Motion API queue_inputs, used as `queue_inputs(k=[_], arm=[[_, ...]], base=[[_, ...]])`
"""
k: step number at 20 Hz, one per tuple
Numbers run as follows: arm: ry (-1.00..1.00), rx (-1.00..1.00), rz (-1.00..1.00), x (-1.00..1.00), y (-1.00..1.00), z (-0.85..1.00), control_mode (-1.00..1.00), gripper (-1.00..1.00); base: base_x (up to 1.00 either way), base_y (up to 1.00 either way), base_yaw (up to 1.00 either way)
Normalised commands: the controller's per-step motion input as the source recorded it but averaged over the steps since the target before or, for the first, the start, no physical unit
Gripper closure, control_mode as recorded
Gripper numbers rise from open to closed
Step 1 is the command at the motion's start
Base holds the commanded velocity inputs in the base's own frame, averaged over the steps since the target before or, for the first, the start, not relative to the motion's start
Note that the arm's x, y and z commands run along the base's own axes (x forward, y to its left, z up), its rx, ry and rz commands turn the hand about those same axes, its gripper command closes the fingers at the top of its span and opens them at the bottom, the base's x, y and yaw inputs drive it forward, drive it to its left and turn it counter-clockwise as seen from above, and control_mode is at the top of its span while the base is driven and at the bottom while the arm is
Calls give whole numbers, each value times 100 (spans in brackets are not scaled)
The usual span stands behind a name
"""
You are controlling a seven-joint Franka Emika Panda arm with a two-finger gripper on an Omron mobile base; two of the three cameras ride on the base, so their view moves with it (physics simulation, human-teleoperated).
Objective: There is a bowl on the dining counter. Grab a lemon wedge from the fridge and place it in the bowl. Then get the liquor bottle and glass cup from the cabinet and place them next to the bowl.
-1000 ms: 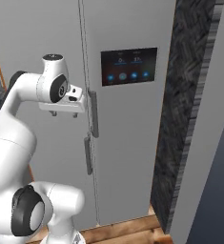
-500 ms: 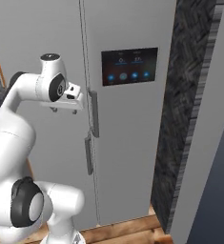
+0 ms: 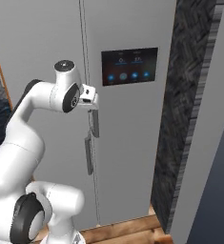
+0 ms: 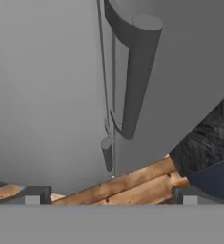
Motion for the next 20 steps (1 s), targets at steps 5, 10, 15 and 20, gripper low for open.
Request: queue_inputs(k=[5,10,15,20], arm=[[-20,0,5,8,-31,-18,-100,-100],[-15,0,6,30,-13,-23,-100,-100],[-12,2,8,42,-1,-13,-100,-100],[-11,3,8,40,0,-7,-100,-100]], base=[[0,0,0],[0,0,0],[0,0,0],[0,0,0]])
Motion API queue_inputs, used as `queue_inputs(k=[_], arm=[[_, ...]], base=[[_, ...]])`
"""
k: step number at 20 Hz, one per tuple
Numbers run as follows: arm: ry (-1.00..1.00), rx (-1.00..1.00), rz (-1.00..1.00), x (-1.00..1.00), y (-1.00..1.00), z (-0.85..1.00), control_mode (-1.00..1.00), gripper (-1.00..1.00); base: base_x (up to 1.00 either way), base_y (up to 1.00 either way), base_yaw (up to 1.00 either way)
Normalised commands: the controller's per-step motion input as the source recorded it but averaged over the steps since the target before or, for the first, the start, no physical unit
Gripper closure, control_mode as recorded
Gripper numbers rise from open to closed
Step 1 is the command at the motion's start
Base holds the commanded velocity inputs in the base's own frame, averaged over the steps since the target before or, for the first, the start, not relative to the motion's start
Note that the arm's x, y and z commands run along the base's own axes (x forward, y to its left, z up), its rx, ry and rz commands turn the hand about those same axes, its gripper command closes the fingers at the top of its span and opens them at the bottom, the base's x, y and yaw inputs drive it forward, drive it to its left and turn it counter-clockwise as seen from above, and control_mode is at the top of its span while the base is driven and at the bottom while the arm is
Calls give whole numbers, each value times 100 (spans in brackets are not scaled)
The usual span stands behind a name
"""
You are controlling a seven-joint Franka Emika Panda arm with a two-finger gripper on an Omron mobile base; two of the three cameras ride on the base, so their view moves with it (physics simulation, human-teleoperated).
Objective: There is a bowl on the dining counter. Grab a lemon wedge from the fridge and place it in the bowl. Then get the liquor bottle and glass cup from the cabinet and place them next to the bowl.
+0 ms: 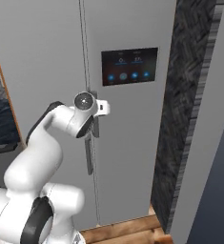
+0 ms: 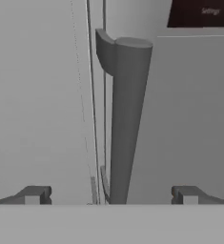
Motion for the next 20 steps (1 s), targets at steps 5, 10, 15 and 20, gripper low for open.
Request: queue_inputs(k=[5,10,15,20], arm=[[-4,3,5,46,0,-6,-100,-100],[-1,2,0,42,0,-1,-100,-100],[0,1,0,43,0,-1,-100,-100],[0,1,0,44,0,-6,-100,-100]], base=[[0,0,0],[0,0,0],[0,0,0],[0,0,0]])
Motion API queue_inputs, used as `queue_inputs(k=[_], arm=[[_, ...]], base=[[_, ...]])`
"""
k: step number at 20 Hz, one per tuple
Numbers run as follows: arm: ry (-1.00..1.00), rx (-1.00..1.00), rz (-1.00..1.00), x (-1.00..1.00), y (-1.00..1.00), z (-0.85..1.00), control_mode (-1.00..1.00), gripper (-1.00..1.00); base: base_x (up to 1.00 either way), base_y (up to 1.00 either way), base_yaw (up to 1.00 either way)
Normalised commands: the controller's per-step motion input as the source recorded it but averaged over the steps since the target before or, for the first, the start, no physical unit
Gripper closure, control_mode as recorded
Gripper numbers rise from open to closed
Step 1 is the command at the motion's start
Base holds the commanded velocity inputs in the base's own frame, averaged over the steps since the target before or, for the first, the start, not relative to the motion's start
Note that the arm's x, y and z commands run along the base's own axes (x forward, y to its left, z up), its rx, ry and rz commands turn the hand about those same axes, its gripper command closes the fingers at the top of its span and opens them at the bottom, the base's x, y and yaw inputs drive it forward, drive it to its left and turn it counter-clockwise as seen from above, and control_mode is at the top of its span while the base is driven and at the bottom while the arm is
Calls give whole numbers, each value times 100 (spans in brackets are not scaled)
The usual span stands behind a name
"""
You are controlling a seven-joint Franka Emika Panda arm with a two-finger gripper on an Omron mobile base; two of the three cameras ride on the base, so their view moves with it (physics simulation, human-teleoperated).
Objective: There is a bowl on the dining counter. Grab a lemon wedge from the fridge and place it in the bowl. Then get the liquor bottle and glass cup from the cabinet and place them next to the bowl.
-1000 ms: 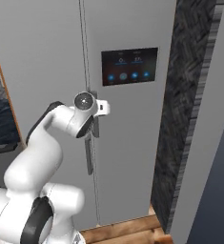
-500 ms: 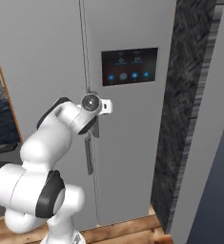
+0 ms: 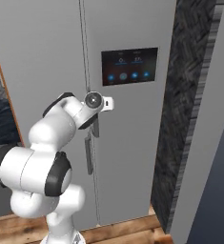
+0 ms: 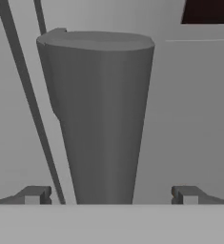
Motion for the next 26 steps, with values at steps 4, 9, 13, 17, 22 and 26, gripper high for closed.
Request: queue_inputs(k=[4,9,13,17,22,26], arm=[[0,1,0,45,-2,-12,-100,-100],[0,1,0,40,-3,-21,-100,-100],[0,0,0,37,0,-23,-100,-100],[0,0,0,36,0,-20,-100,100],[0,0,0,6,-9,-5,-100,100],[0,1,0,-25,-58,0,-100,100]], base=[[0,0,0],[0,0,0],[0,0,0],[0,0,0],[0,0,0],[0,0,0]])
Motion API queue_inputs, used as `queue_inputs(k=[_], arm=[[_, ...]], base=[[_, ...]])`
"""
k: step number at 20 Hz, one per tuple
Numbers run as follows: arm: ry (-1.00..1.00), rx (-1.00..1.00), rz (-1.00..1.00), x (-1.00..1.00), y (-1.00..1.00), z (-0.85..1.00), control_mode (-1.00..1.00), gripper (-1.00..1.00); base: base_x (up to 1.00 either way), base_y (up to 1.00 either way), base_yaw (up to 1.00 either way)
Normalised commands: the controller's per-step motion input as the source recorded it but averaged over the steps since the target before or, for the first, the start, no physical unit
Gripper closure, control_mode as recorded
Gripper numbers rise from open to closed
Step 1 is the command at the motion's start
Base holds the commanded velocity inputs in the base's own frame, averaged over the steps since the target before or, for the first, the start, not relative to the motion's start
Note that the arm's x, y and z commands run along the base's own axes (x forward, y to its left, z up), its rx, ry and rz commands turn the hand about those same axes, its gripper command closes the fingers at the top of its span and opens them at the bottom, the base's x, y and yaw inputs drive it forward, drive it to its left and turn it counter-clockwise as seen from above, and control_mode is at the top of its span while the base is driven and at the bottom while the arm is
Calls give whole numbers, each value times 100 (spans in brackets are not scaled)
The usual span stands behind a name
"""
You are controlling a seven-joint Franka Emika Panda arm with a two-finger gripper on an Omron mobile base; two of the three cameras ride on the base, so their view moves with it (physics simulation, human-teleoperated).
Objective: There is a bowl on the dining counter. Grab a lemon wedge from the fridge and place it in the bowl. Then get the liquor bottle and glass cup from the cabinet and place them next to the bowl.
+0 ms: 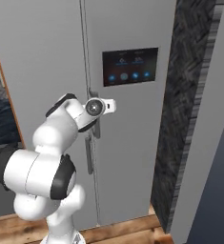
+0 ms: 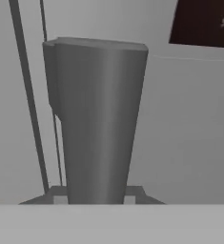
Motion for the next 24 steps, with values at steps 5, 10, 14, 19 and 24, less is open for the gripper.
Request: queue_inputs(k=[5,10,14,19,24], arm=[[0,5,0,-70,-95,0,-100,100],[-1,7,0,-94,-100,0,-100,100],[0,8,-2,-96,-100,0,-100,100],[0,6,-7,-78,-100,0,-100,100],[0,3,-5,-55,-100,2,-100,100]], base=[[0,0,0],[0,0,0],[0,0,0],[0,0,0],[0,0,0]])
